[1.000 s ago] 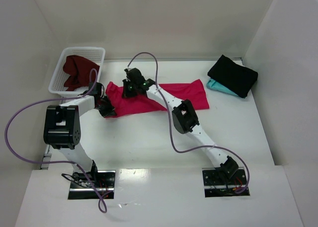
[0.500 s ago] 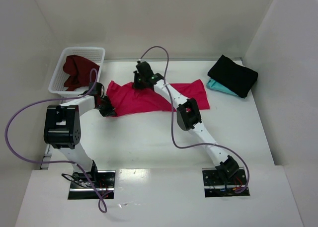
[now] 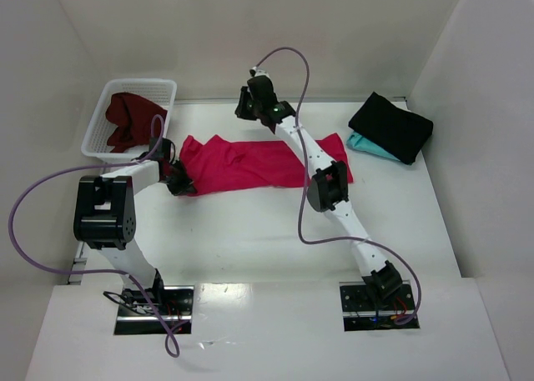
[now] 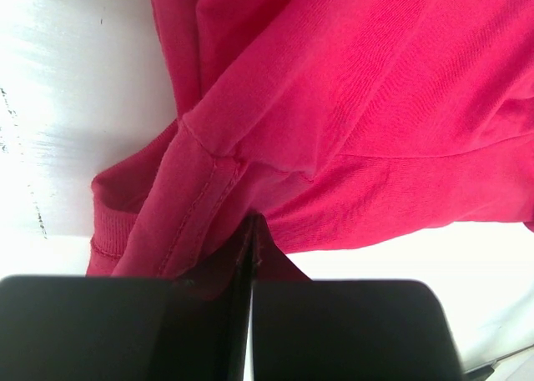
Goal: Fold and stack the t-shirts
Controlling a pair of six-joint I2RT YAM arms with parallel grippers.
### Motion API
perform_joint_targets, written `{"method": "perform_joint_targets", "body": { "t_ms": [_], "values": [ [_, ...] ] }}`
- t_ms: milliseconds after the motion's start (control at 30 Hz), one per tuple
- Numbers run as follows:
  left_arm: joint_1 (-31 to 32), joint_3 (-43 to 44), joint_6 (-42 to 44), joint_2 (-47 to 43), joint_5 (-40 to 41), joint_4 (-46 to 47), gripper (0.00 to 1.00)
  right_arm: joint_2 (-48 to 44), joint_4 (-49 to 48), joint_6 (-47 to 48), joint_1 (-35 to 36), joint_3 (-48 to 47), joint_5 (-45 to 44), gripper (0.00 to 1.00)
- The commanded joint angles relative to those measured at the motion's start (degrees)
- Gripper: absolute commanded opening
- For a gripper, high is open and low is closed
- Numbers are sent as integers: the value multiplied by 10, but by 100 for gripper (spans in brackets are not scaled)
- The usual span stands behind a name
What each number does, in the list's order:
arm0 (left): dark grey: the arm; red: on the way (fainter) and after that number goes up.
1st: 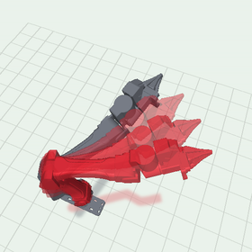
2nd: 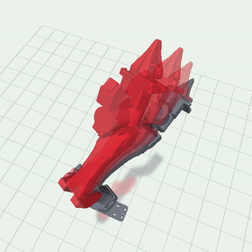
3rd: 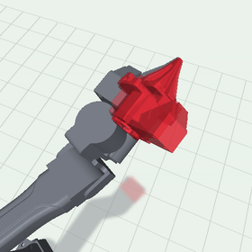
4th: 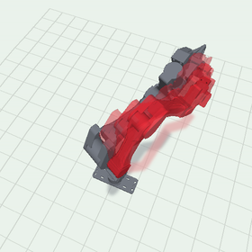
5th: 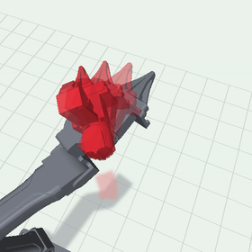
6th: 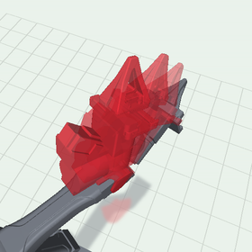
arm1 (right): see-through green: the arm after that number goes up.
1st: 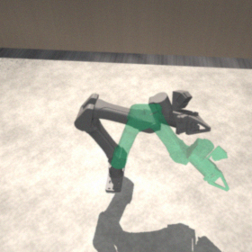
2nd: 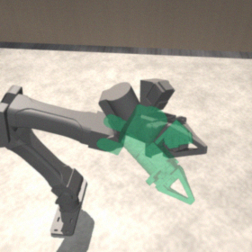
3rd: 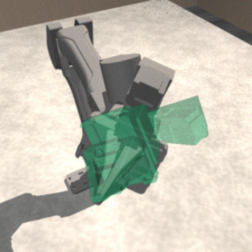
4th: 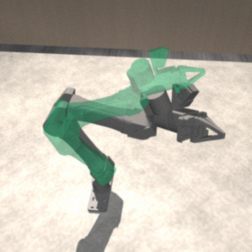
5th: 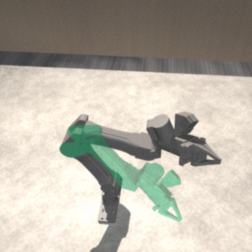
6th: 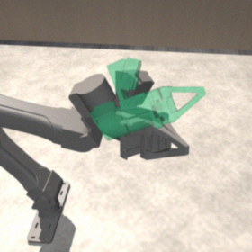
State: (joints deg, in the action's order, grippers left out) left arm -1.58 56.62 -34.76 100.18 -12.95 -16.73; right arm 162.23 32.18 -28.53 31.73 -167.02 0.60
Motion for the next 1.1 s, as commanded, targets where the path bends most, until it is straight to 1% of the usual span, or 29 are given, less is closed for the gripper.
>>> {"method": "perform_joint_targets", "body": {
  "t_ms": [0, 67, 100, 133, 167, 200, 233, 267, 300, 333, 367, 400, 433, 467, 500, 533, 567, 600, 633, 667, 700, 767, 800, 833, 867, 933, 1000, 1067],
  "values": [
    [-2, 2, 16, 4, -1, -17, 0, -85, 48, 53, 6, -21, -37, 30],
    [-2, 8, 22, -16, -1, -26, 5, -110, 72, 73, 0, 28, -66, 36],
    [-2, 13, 28, -25, -1, -26, 7, -147, 72, 80, -10, 55, -74, 38],
    [-2, 23, 28, -48, -1, -33, 10, -171, 58, 86, -17, 127, -75, 40],
    [-2, 23, 33, -61, -1, -33, 14, -200, 43, 86, -27, 172, -69, 42],
    [-2, 31, 33, -74, -1, -33, 21, -233, 19, 86, -48, 222, -60, 44],
    [-2, 42, 33, -98, -1, -38, 31, -316, -14, 93, -60, 343, -35, 52],
    [-2, 48, 33, -108, -8, -38, 36, -364, -93, 98, -71, 407, -24, 56],
    [-2, 56, 39, -118, -15, -38, 41, -412, -135, 103, -82, 469, -15, 62],
    [-2, 65, 39, -132, -21, -44, 45, -499, -171, 110, -104, 577, -2, 68],
    [-2, 73, 44, -138, -37, -44, 54, -537, -200, 125, -116, 619, 4, 83],
    [-2, 88, 44, -147, -45, -44, 58, -568, -229, 135, -128, 649, 11, 90],
    [-2, 98, 44, -147, -51, -49, 63, -593, -235, 147, -151, 700, 24, 95],
    [-2, 107, 44, -152, -52, -49, 68, -634, -235, 180, -162, 723, 46, 100],
    [-2, 115, 50, -157, -68, -49, 75, -650, -242, 199, -171, 744, 57, 100],
    [-2, 128, 50, -157, -75, -49, 78, -664, -251, 230, -178, 795, 78, 100],
    [-2, 134, 38, -157, -84, -35, 79, -691, -258, 266, -178, 823, 91, 100],
    [-2, 140, 32, -157, -105, -25, 82, -700, -259, 324, -178, 867, 92, 100],
    [-2, 140, 25, -157, -113, -16, 85, -700, -259, 352, -178, 883, 85, 100],
    [3, 145, 9, -157, -118, 2, 86, -700, -248, 376, -178, 894, 85, 100],
    [4, 145, 4, -150, -118, 9, 88, -700, -248, 412, -178, 917, 67, 100],
    [11, 151, -5, -133, -118, 14, 90, -693, -220, 455, -178, 924, 62, 100],
    [20, 151, -15, -120, -118, 14, 93, -677, -210, 476, -178, 929, 62, 100],
    [30, 151, -21, -112, -112, 14, 96, -670, -203, 520, -173, 939, 62, 100],
    [36, 151, -26, -106, -103, 22, 96, -664, -198, 538, -168, 944, 52, 100],
    [55, 151, -33, -90, -89, 22, 100, -643, -198, 571, -150, 956, 34, 100],
    [61, 145, -39, -71, -75, 28, 100, -621, -191, 579, -144, 949, 20, 100],
    [76, 152, -55, -55, -64, 28, 100, -577, -173, 584, -139, 936, 13, 100]
  ]
}}
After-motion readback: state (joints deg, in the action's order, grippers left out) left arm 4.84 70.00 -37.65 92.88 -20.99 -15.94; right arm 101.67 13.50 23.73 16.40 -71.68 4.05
